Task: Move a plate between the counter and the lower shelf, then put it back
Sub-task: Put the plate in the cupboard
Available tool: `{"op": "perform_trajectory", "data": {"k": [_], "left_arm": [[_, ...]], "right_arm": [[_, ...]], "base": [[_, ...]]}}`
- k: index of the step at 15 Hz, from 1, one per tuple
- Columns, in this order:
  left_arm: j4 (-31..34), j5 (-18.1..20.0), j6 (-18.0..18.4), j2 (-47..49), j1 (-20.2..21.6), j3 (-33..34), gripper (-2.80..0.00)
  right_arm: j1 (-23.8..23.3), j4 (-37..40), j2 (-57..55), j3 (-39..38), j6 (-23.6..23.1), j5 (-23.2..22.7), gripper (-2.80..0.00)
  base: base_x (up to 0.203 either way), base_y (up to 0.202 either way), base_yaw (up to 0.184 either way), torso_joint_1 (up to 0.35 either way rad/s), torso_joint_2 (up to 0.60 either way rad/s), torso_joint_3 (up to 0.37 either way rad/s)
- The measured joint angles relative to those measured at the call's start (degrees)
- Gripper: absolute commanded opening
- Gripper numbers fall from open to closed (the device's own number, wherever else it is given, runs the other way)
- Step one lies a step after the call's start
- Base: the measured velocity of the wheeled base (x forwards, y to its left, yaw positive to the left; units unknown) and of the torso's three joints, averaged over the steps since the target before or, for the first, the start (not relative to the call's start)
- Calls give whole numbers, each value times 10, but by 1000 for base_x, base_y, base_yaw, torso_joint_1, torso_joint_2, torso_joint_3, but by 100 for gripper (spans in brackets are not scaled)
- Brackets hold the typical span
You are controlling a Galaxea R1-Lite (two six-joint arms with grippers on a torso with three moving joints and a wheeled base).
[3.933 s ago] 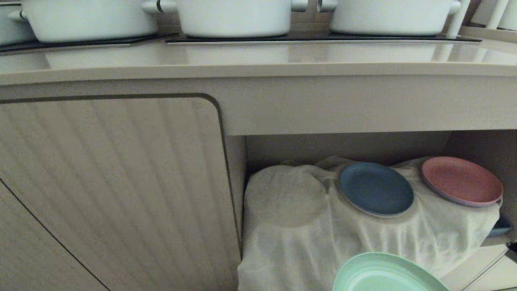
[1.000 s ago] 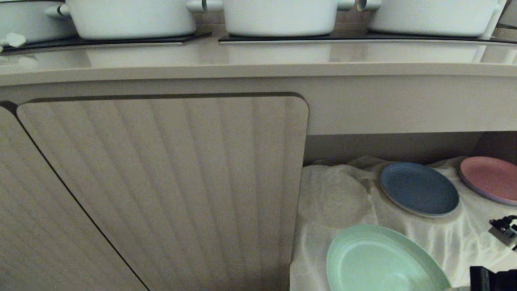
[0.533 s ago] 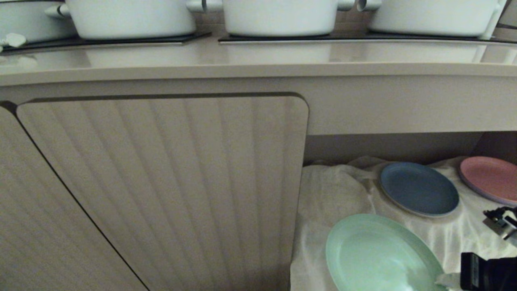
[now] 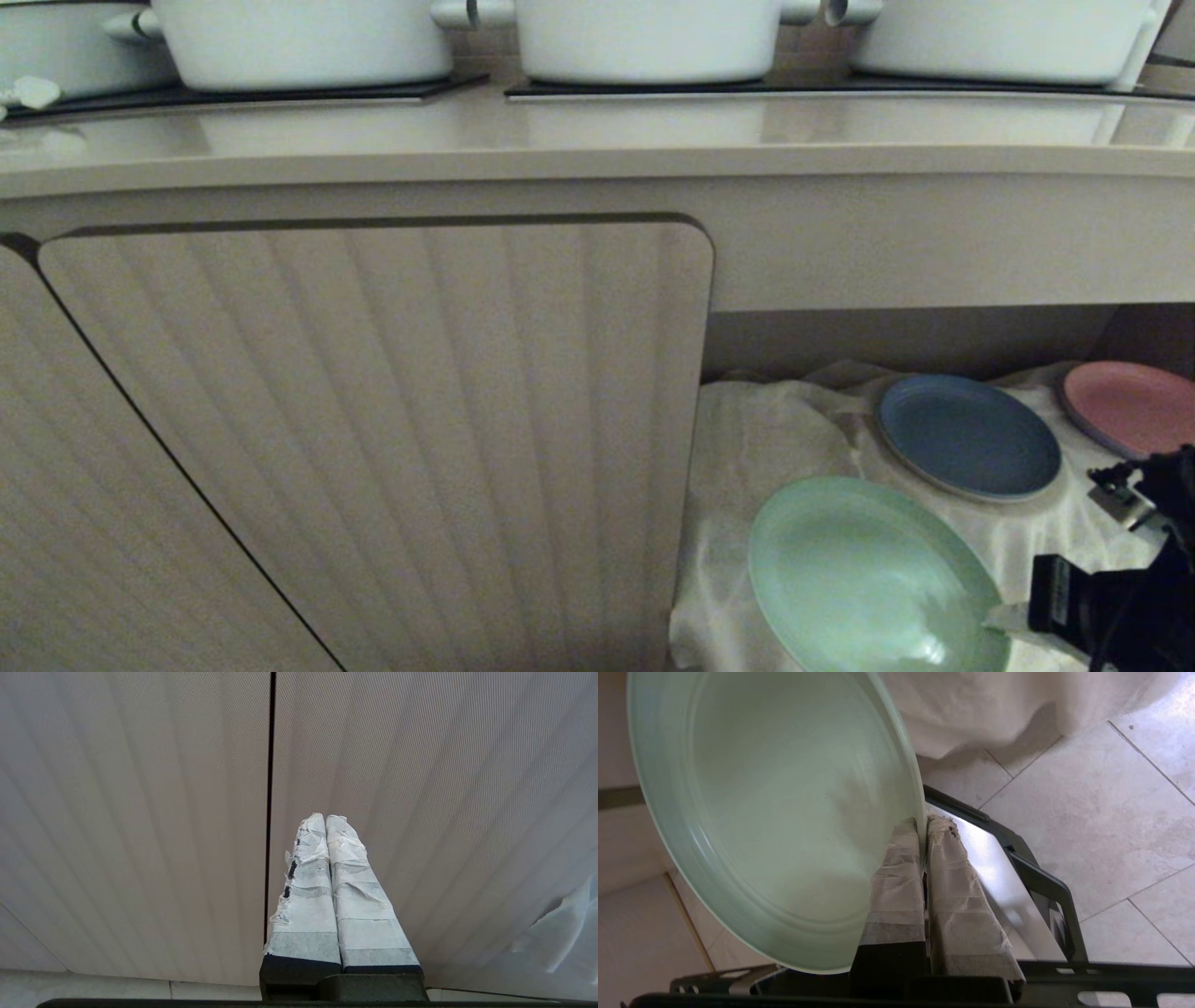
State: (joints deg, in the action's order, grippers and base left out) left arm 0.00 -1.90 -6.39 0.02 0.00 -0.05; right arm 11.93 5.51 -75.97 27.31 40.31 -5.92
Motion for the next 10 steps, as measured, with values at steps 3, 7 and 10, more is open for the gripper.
{"op": "perform_trajectory", "data": {"k": [3, 7, 10], "left_arm": [[0, 0, 0, 0, 0, 0, -280], [0, 0, 0, 0, 0, 0, -280], [0, 0, 0, 0, 0, 0, -280]], "right_arm": [[-7, -36, -29, 4, -1, 1, -280], [-18, -71, -65, 7, -1, 1, -280], [-20, -112, -89, 7, -1, 1, -280]], "base": [[0, 0, 0, 0, 0, 0], [0, 0, 0, 0, 0, 0], [0, 0, 0, 0, 0, 0]]}}
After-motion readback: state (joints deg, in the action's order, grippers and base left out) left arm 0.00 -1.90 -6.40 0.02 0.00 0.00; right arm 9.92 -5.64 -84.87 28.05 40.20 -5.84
